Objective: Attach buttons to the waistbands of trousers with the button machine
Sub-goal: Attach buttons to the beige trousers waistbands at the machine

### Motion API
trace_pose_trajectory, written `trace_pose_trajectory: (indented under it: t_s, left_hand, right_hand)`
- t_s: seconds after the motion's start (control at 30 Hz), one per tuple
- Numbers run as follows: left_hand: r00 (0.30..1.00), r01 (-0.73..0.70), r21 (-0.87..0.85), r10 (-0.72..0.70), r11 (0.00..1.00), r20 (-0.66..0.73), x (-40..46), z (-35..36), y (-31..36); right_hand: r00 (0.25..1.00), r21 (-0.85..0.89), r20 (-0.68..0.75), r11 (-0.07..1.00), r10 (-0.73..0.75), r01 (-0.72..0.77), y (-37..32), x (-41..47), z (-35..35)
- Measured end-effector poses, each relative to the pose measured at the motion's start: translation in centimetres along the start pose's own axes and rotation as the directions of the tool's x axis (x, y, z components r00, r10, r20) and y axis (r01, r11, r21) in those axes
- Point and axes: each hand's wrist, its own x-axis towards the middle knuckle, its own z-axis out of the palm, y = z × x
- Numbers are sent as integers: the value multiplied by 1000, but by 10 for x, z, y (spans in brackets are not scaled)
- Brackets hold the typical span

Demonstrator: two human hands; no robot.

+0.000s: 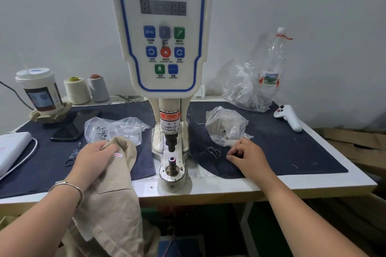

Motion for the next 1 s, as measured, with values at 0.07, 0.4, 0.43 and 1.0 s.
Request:
trace_pose_trajectory:
  t_s: [0.07,0.4,0.43,1.0]
  left_hand:
    - [1000,-5,-8,5,1000,3,1,0,-1]
    - [1000,-25,-3,25,1000,1,3,1,-4]
    - [1000,-24,-4,24,1000,-2,3,1,-4]
    - [999,-41,-9,40,999,-20,6,3,-7]
  right_hand:
    - [999,134,-37,991,12,-7,-8,-4,0]
    - [981,471,-3,865,-192,171,-103,-28,38]
    - [982,475,6,864,-191,165,-107,-27,40]
    - [978,450,67,881,-196,146,-115,-25,40]
